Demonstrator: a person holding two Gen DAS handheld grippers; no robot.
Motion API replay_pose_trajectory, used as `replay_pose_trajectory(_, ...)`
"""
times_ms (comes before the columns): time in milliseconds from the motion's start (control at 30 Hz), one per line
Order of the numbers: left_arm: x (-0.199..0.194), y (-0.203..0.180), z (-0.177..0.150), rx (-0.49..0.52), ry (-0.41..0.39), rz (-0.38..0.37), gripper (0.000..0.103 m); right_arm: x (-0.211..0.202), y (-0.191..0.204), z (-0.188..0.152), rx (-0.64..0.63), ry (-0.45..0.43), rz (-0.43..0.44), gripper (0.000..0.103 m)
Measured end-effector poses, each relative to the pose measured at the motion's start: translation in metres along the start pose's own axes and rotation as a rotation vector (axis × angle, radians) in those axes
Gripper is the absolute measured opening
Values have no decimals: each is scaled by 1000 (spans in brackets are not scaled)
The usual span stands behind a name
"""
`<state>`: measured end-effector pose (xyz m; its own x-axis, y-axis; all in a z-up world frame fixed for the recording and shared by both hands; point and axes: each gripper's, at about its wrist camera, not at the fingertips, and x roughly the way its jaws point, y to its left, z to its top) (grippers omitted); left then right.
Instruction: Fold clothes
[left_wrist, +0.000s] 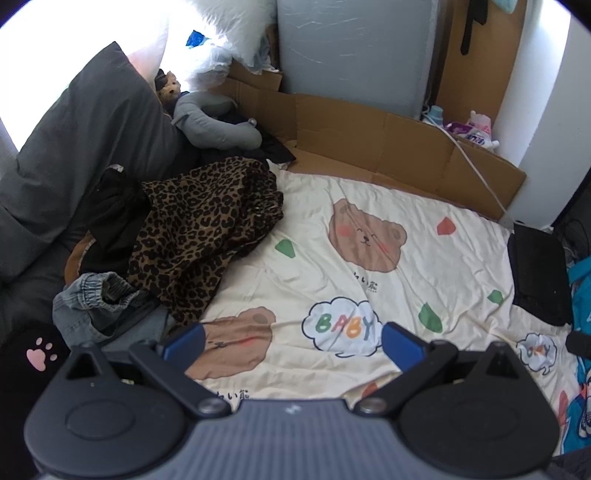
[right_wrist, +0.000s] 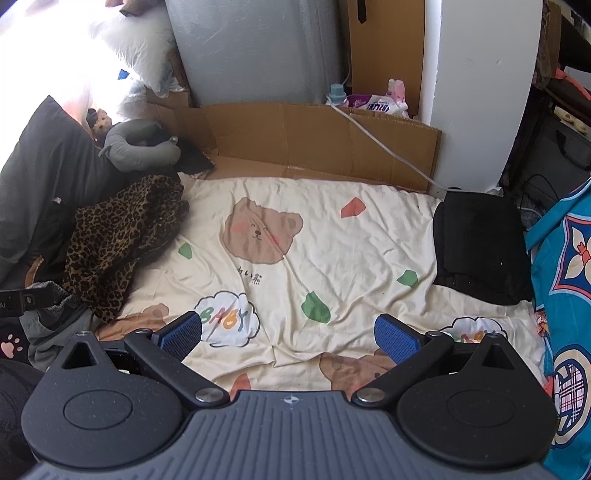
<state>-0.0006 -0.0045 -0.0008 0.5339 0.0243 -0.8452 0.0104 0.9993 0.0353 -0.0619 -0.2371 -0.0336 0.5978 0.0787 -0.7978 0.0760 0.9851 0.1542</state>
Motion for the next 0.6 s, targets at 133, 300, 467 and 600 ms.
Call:
replay_pose_trajectory(133, 0, 3, 0, -14, 1, -6, 102, 4, 3, 2, 1, 10, 7, 103)
replay_pose_trajectory(300, -4, 5, 1, -24, -14, -13, 102, -1, 3, 0, -6, -11, 37, 102)
replay_pose_trajectory(467, -9, 6, 6, 4, -45, -19, 102, -8, 4, 0, 8, -30, 75, 102)
replay_pose_trajectory(600, -9, 1, 9, 35, -38, -38, 101, -6, 13, 2, -19, -40, 71, 102)
